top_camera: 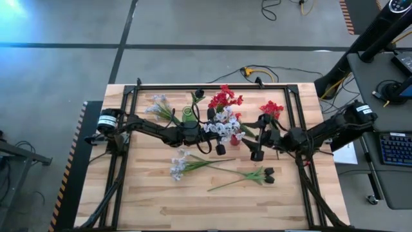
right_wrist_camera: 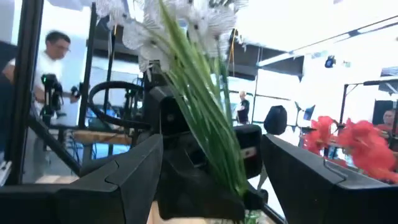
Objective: Sort flowers into vase by color
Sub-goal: Put the middle left white flowers into the red vase, then put the bottom black tulip into the green vase
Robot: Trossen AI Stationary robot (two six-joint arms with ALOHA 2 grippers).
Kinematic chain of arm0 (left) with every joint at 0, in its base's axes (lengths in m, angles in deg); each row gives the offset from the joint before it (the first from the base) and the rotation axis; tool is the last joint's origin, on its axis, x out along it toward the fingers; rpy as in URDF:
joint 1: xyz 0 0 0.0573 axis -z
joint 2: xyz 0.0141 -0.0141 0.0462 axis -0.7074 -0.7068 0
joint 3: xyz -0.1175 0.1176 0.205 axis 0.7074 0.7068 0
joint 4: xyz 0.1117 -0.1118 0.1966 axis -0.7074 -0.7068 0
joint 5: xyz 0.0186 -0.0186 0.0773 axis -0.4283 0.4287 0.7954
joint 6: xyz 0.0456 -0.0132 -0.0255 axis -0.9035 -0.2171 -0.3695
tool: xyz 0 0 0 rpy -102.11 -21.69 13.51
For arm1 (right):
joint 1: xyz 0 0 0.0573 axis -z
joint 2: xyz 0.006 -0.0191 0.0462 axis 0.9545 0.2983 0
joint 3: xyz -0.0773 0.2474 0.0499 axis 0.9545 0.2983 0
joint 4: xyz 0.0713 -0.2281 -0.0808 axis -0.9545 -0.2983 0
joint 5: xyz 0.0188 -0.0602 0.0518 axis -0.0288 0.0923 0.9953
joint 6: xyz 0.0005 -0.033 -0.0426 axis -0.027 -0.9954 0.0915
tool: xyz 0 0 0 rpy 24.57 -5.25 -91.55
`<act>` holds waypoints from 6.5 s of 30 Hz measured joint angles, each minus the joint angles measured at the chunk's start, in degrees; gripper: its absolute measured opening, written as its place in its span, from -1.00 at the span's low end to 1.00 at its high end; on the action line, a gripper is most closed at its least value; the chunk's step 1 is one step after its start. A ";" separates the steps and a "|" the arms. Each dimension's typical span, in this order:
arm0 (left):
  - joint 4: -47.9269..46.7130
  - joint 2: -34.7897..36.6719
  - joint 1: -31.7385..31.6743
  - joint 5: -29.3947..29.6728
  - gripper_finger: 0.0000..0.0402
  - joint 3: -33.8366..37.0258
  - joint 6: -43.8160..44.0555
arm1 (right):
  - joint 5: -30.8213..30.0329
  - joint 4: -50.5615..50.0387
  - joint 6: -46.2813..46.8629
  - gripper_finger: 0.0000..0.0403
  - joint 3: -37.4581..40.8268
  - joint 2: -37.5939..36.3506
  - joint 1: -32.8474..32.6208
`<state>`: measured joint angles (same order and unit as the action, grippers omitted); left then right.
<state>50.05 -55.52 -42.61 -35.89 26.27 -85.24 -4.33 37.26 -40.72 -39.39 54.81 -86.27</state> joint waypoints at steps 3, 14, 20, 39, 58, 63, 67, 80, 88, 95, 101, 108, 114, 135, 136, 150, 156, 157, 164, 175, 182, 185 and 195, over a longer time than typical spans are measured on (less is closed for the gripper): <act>0.02 0.00 0.00 0.00 -0.81 0.00 0.00 | -0.63 -10.48 -1.31 0.32 -5.01 0.13 0.16; 0.03 0.00 -0.02 0.04 -0.81 0.00 0.46 | -7.95 -28.73 -2.12 0.32 -16.75 0.17 0.52; -0.09 0.00 0.02 -0.04 -0.81 0.00 0.44 | -8.59 -28.81 -1.53 0.26 -16.90 0.17 0.66; -0.35 0.00 0.02 -0.03 -0.81 0.00 0.44 | -8.50 -32.98 -2.42 -0.74 -17.28 0.06 1.66; -3.70 0.00 0.71 9.81 0.20 0.00 0.43 | -11.41 -34.65 -3.05 -0.93 -17.28 -2.11 1.53; -5.01 0.02 1.22 10.03 0.31 0.00 1.11 | -11.39 -34.68 -2.15 -0.93 -16.47 -4.38 1.53; -5.04 0.28 1.78 10.03 0.30 0.00 1.22 | -11.38 -33.26 -1.11 -0.93 -14.67 -5.39 1.53; -10.36 3.88 4.24 12.50 0.29 0.00 0.77 | -11.43 -23.07 -0.46 -0.93 -8.43 -5.56 1.57; -23.59 11.49 7.78 20.57 0.29 0.00 -2.32 | -11.54 -22.53 1.19 -0.94 -6.98 -5.49 1.66; -36.95 21.20 10.18 20.57 0.29 0.14 1.17 | -13.05 -18.89 2.12 -0.94 -4.14 -5.44 1.67; -41.46 28.50 13.75 20.57 0.29 2.01 3.48 | -13.05 -14.79 4.08 -0.94 -0.61 -5.44 2.03; -43.31 34.37 19.14 24.29 0.29 5.03 6.12 | -13.03 -14.91 6.17 -0.94 1.30 -5.25 3.54; -50.36 36.51 24.05 31.83 0.29 5.26 12.98 | -13.03 -14.86 6.43 -0.94 1.81 -5.25 3.91; -59.26 37.24 40.16 57.56 0.29 5.18 21.91 | -13.07 -14.93 7.04 -0.94 0.61 2.20 3.93; -60.90 37.24 40.15 57.57 0.29 5.18 23.72 | -13.07 -14.88 7.06 -0.94 0.34 2.47 3.93; -81.69 35.54 39.80 51.74 0.29 5.16 48.48 | -15.93 -14.92 6.87 -0.90 0.25 2.53 3.93; -81.68 34.99 39.76 51.75 0.29 5.16 48.49 | -15.92 -14.93 7.48 -0.67 0.25 2.49 3.93; -81.68 34.99 39.76 51.77 0.29 5.16 48.50 | -15.92 -14.93 7.50 -0.63 0.25 2.49 3.93; -81.68 34.99 39.76 51.80 0.29 5.16 48.50 | -15.91 -14.95 7.48 -0.42 0.25 2.39 3.80; -81.69 34.99 39.76 51.91 0.29 5.16 48.52 | -15.89 -14.95 7.48 -0.16 0.25 2.21 3.76; -81.68 34.99 39.76 51.91 0.29 5.16 48.52 | -15.87 -14.95 7.50 -0.06 0.25 2.21 2.97; -81.68 34.97 39.76 51.91 0.29 5.16 48.52 | -15.89 -14.95 7.50 -0.03 0.25 2.21 2.42; -81.70 34.98 39.76 51.84 0.29 5.16 49.55 | -15.91 -14.95 8.29 -0.03 0.25 2.21 1.50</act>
<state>-31.65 -20.54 -2.85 15.94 31.43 -35.70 -20.24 22.31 -32.42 -39.14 57.02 -84.77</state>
